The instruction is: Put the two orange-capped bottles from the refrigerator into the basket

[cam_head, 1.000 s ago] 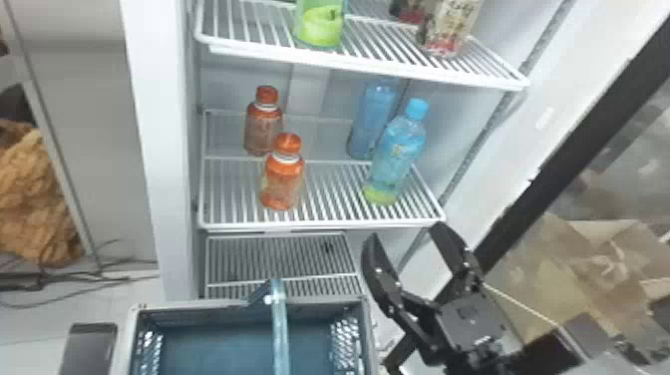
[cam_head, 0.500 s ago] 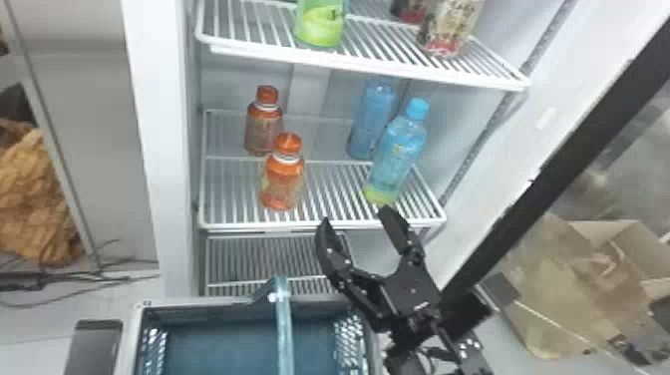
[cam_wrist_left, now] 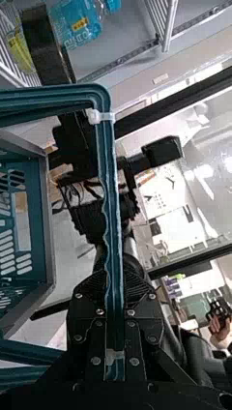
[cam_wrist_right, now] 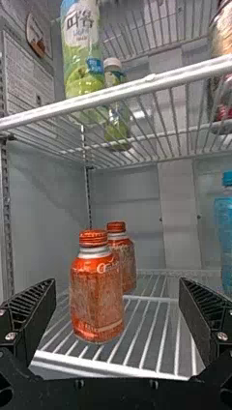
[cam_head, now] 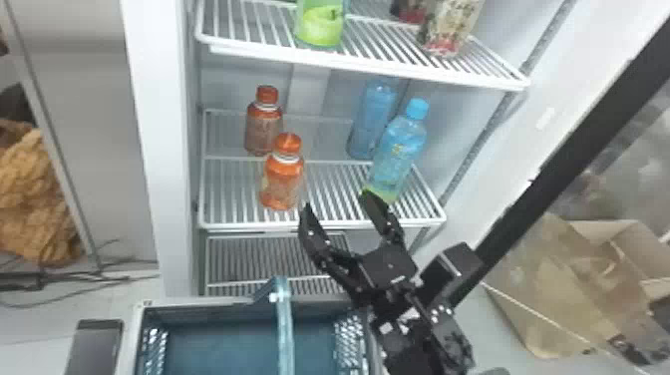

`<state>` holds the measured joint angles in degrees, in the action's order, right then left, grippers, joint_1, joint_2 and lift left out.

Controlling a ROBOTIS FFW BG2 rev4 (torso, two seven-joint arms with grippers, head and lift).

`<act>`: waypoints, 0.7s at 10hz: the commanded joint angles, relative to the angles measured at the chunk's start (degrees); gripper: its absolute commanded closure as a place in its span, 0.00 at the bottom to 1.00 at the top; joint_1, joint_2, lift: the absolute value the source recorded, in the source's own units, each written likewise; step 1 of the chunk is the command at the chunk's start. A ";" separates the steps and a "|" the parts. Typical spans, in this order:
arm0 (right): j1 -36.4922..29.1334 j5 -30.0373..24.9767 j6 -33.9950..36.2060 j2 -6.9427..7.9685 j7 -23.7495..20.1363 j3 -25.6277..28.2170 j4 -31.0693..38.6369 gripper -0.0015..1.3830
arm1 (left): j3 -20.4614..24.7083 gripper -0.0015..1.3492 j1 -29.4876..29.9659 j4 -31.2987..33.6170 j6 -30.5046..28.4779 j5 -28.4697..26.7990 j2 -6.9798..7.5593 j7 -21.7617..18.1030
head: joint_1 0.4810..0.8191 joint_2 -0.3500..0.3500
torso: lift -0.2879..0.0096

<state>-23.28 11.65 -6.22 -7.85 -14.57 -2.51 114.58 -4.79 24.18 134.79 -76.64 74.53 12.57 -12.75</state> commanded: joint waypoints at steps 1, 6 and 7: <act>2.61 -0.80 3.69 -0.33 -0.99 -0.46 -0.32 0.08 | -0.01 0.88 0.00 0.00 0.00 0.19 0.00 0.00 | 0.63 0.00 | 0.00; 10.63 -0.80 5.80 -0.85 -1.78 -2.29 -5.25 0.08 | -0.23 0.88 -0.14 0.00 0.28 0.19 0.00 0.00 | 0.63 0.02 | 0.00; 12.31 -0.69 5.80 -0.94 -1.87 -2.86 -6.93 0.08 | -0.35 0.88 -0.14 0.00 0.28 0.19 0.00 -0.08 | 0.63 0.03 | 0.00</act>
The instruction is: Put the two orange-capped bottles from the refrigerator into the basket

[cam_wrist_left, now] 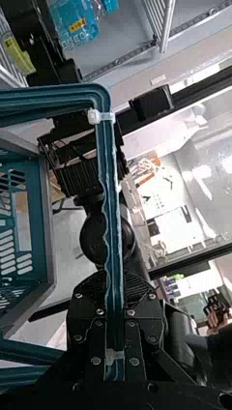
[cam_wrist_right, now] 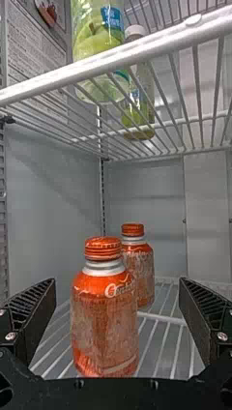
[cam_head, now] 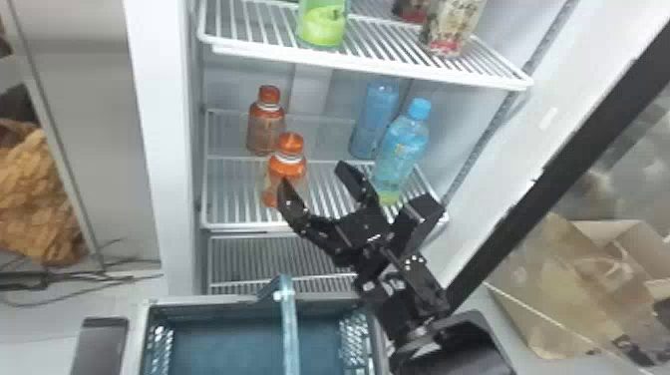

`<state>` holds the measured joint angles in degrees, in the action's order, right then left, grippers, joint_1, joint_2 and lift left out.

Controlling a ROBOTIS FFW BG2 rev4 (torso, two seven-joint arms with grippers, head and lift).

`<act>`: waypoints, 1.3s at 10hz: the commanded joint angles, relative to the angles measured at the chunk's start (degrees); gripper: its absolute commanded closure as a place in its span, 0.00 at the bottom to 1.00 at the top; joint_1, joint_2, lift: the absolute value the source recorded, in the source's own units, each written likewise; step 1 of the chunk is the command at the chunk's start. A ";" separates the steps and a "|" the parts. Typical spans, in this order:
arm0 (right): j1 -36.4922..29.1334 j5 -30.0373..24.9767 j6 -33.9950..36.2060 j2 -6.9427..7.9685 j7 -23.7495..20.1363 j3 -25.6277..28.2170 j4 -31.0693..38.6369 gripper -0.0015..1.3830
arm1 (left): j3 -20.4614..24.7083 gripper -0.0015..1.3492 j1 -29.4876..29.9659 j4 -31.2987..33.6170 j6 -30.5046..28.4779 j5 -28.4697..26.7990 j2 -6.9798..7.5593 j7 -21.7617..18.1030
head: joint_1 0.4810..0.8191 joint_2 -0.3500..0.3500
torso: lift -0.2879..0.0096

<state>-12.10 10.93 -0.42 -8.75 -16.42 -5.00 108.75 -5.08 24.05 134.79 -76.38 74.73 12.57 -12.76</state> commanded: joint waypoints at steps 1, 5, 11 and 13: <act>2.82 0.04 0.28 -0.13 -0.28 -1.06 -2.51 0.08 | -0.06 0.88 0.00 0.00 0.16 0.00 0.00 0.01 | 0.63 0.04 | 0.00; 8.16 -0.19 1.26 -0.21 -0.72 -3.92 -7.86 0.14 | -0.29 0.88 0.00 0.00 0.30 0.34 0.09 0.01 | 0.63 0.11 | 0.00; 6.05 -1.67 0.42 -0.13 -0.02 -3.23 -4.76 0.65 | -0.29 0.88 0.14 0.00 0.59 0.46 0.09 -0.16 | 0.63 0.11 | 0.00; 3.38 -0.99 0.28 -0.21 -0.02 -2.32 -0.12 0.65 | -0.40 0.88 0.00 0.00 0.59 0.46 0.18 -0.25 | 0.63 0.11 | 0.00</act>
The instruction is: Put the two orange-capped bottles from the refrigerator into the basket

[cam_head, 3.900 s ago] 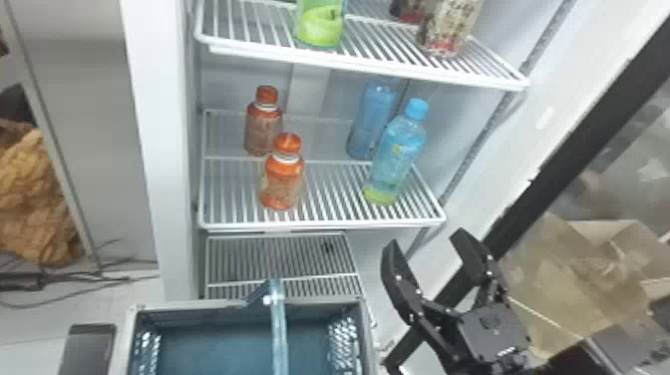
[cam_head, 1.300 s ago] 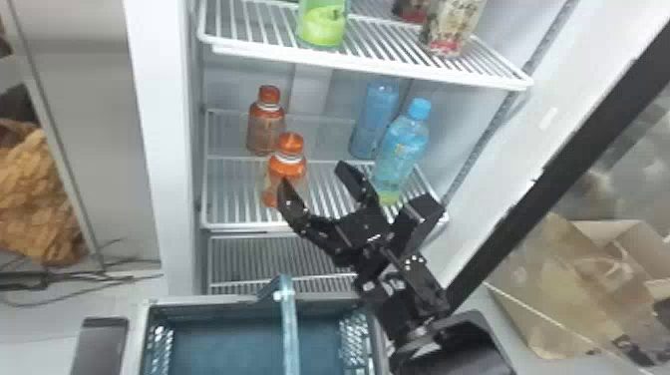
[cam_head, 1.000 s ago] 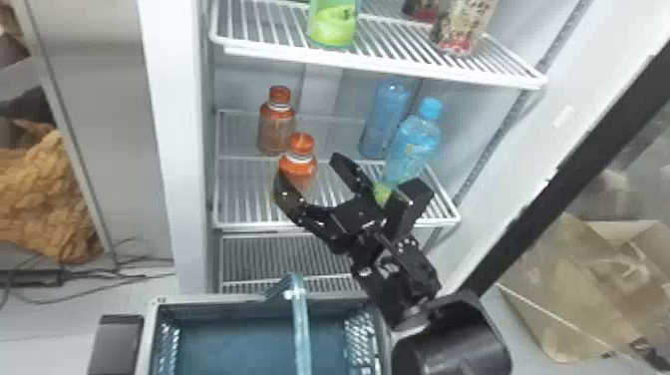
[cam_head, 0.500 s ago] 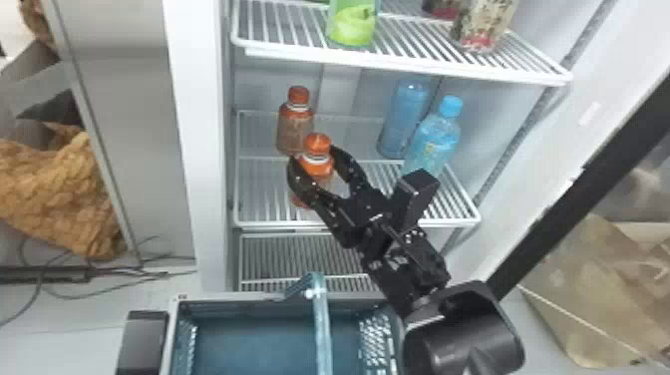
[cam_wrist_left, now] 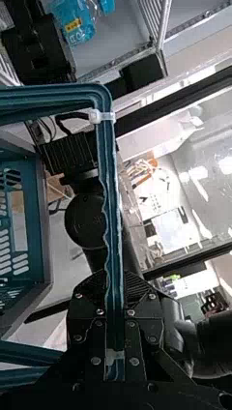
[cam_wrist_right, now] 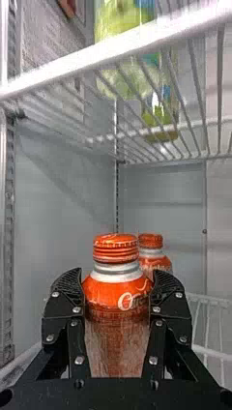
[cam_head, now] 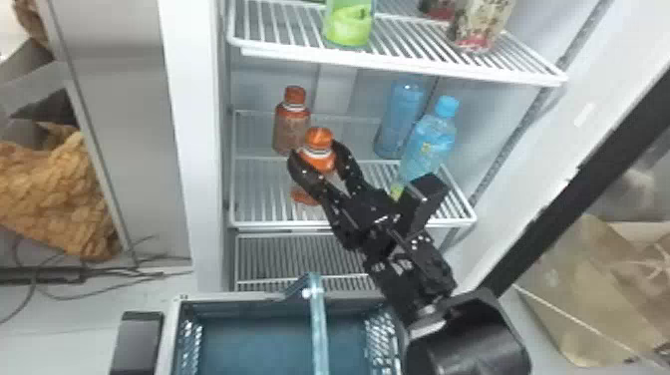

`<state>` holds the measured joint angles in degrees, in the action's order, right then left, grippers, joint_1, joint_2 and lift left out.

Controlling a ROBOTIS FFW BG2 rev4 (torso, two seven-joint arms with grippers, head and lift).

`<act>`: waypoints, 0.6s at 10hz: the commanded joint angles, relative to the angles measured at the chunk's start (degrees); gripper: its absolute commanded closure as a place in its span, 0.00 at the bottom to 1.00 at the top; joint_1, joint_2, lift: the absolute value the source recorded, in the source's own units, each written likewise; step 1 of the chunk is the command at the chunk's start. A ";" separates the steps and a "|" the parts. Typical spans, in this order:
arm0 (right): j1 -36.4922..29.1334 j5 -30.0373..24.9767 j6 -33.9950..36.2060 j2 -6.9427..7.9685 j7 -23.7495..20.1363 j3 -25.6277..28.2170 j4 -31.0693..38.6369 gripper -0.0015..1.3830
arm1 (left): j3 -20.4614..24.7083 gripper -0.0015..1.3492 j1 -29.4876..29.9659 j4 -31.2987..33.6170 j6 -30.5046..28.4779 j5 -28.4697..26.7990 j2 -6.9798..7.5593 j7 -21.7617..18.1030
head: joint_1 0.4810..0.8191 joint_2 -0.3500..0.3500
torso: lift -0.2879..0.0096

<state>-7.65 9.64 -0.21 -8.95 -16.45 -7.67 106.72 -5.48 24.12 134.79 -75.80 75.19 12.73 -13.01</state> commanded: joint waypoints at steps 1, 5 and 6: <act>-4.72 0.75 3.72 -0.11 -0.07 1.73 8.81 0.65 | -0.01 0.89 -0.08 0.00 0.14 -0.01 0.01 0.00 | 0.63 0.10 | 0.00; -17.66 1.44 16.80 -0.19 -2.10 8.01 26.95 0.65 | -0.01 0.88 -0.08 0.00 0.14 -0.01 0.10 0.00 | 0.63 0.03 | 0.00; -21.32 1.55 20.59 -0.11 -2.62 9.50 32.01 0.65 | -0.01 0.88 -0.08 0.00 0.14 -0.13 0.10 0.00 | 0.63 0.00 | 0.00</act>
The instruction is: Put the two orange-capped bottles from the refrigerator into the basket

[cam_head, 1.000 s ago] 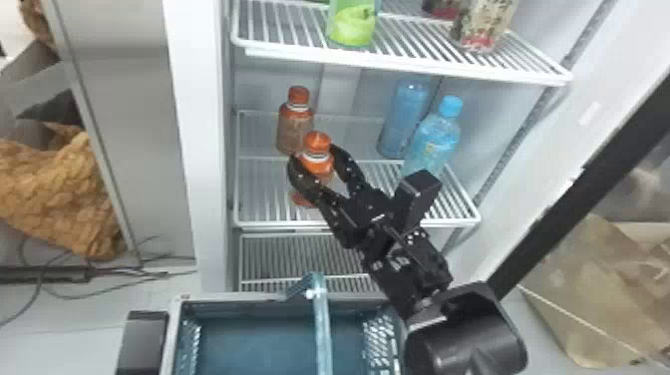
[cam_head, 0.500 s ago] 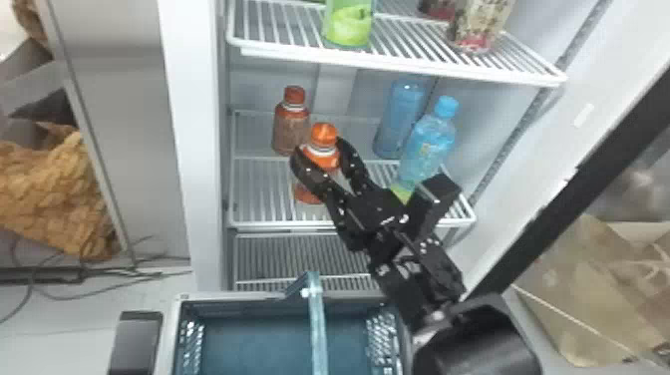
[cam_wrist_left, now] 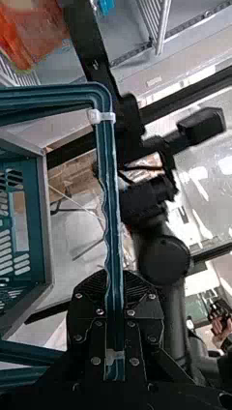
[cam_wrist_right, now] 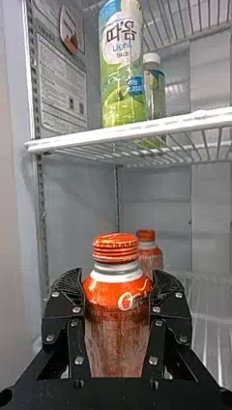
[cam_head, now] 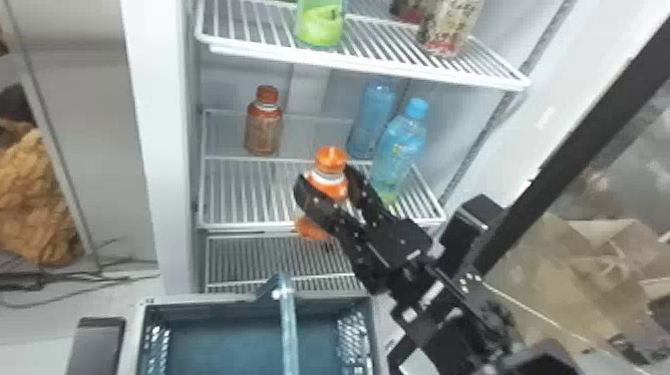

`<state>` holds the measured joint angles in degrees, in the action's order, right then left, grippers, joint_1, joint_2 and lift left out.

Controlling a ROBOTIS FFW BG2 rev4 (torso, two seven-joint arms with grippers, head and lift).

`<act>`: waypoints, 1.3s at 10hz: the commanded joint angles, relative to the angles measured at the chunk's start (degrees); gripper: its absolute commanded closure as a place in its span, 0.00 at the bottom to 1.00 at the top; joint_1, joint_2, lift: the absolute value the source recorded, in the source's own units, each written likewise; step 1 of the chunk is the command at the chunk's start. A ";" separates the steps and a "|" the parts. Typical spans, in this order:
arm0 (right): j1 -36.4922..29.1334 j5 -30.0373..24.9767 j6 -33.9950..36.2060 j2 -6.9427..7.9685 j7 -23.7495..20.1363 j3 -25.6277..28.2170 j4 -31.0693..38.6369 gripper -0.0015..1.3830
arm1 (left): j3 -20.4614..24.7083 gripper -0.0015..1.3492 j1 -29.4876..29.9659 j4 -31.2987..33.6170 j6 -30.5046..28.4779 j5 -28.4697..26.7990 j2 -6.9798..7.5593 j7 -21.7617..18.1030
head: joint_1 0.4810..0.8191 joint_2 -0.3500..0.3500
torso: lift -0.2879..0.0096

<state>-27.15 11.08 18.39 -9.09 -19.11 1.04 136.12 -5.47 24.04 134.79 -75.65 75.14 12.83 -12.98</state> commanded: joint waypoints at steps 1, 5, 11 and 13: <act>-5.20 0.23 6.08 0.57 -1.19 2.73 7.39 0.65 | -0.02 0.88 -0.14 0.00 -0.14 -0.08 0.09 0.06 | 0.63 0.00 | 0.00; -18.70 1.60 19.72 1.10 -4.62 6.84 26.51 0.65 | 0.10 0.88 -0.14 0.00 -0.14 -0.30 -0.09 0.15 | 0.63 0.00 | 0.00; -25.45 -0.46 37.43 1.89 -6.38 9.59 32.26 0.65 | 0.10 0.89 0.00 0.00 -0.28 -0.65 -0.17 0.15 | 0.63 0.00 | 0.00; -24.60 -0.46 41.23 1.71 -6.29 8.79 32.26 0.65 | 0.10 0.89 0.00 0.00 -0.28 -0.65 -0.17 0.15 | 0.63 0.00 | 0.00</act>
<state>-52.24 10.38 58.79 -7.30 -25.39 10.36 167.97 -5.37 24.04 134.77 -75.93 74.48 12.66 -12.83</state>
